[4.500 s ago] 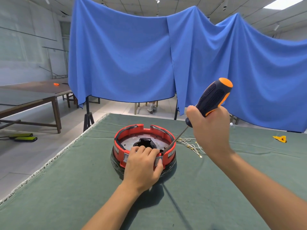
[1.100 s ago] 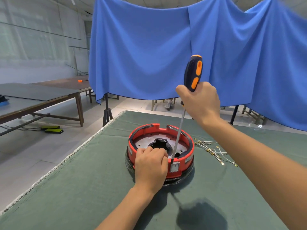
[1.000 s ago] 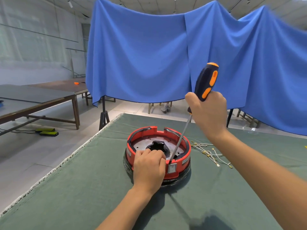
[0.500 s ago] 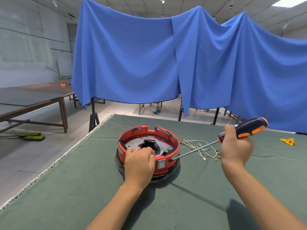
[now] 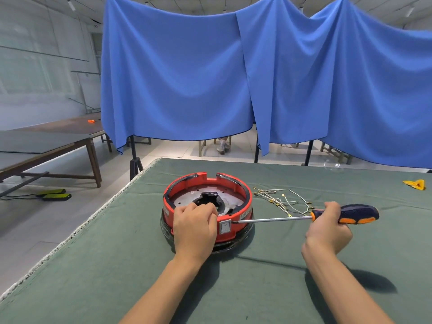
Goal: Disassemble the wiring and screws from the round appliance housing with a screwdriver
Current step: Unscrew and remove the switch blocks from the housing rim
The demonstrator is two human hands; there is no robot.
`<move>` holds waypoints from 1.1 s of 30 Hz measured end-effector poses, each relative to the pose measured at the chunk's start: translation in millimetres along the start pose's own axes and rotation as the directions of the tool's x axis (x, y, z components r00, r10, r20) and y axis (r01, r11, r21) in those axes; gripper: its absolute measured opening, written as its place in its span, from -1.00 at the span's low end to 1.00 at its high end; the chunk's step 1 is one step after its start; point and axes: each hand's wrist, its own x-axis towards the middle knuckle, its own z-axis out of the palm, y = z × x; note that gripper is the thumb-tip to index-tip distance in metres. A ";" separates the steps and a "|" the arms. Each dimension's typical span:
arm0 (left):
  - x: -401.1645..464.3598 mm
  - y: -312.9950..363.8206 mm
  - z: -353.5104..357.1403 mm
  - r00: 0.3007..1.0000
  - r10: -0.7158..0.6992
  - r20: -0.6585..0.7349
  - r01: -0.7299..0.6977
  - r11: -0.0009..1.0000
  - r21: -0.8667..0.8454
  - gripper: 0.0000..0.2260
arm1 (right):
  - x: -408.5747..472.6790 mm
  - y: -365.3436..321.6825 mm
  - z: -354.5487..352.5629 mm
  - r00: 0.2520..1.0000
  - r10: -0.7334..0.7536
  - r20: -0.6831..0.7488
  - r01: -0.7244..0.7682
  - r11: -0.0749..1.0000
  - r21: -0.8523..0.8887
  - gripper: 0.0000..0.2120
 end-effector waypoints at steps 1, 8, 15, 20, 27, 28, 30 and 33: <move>0.3 0.1 0.6 1.000 -0.002 0.000 0.002 1.000 0.002 -0.82 | 1.2 2.8 0.0 1.000 0.019 0.001 -0.019 1.000 0.002 -0.71; 2.1 -3.8 5.0 0.999 -0.022 0.026 0.022 1.000 -0.016 -0.79 | 14.7 18.6 7.7 0.992 0.118 0.033 -0.117 0.993 -0.032 -0.73; 2.0 -5.2 5.9 0.999 -0.033 0.041 0.035 0.999 -0.040 -0.79 | 26.6 25.3 31.8 0.985 0.151 0.082 -0.142 0.985 -0.101 -0.76; 0.8 -5.9 5.3 0.998 -0.037 0.043 0.039 0.998 -0.058 -0.79 | 30.4 24.2 54.2 0.977 0.150 0.153 -0.121 0.976 -0.184 -0.78; 0.3 -6.1 3.6 1.000 0.001 0.001 -0.001 0.999 -0.044 -0.80 | 30.6 23.7 59.0 0.972 0.158 0.172 -0.118 0.968 -0.223 -0.78; 0.4 -5.8 3.6 1.000 0.006 -0.009 -0.006 0.999 -0.037 -0.80 | 30.9 23.7 54.6 0.974 0.158 0.164 -0.123 0.972 -0.202 -0.77; -0.1 -5.9 3.9 1.000 0.013 -0.020 -0.014 1.000 -0.027 -0.80 | 31.3 22.4 44.2 0.981 0.141 0.131 -0.120 0.980 -0.156 -0.77; -1.5 -6.8 4.4 1.000 0.009 -0.016 -0.010 0.999 -0.033 -0.80 | 28.1 18.3 26.9 0.992 0.107 0.068 -0.101 0.991 -0.092 -0.75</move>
